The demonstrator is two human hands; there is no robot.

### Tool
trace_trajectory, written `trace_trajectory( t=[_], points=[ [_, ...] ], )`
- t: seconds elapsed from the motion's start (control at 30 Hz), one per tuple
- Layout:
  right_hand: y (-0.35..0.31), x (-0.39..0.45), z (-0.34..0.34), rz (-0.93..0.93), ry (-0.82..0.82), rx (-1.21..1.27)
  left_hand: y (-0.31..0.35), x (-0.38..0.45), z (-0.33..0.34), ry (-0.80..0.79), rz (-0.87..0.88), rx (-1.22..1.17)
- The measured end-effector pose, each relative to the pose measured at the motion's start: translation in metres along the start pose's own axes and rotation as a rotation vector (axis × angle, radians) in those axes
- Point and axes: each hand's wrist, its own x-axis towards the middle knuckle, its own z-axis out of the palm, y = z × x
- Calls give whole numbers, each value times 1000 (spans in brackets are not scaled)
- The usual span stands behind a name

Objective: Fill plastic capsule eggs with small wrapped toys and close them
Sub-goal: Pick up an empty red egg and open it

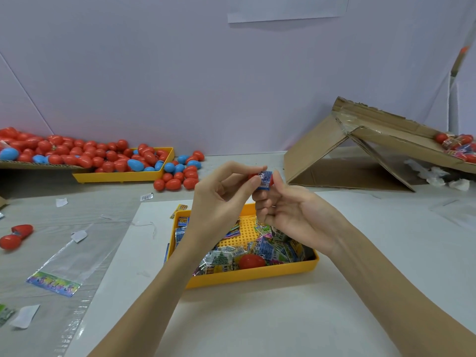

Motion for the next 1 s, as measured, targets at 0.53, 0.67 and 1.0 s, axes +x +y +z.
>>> trace_trajectory(
  t=[0.53,0.67,1.0],
  points=[
    [2,1,-5,-325,338,-716,-6,2,-3,86,-92,66],
    [4,1,-7,-517,408,-785,-4,2,2,82,-282,-96],
    [16,-1,0,-1065,485,-1418,3,3,5,140,-610,-812]
  ],
)
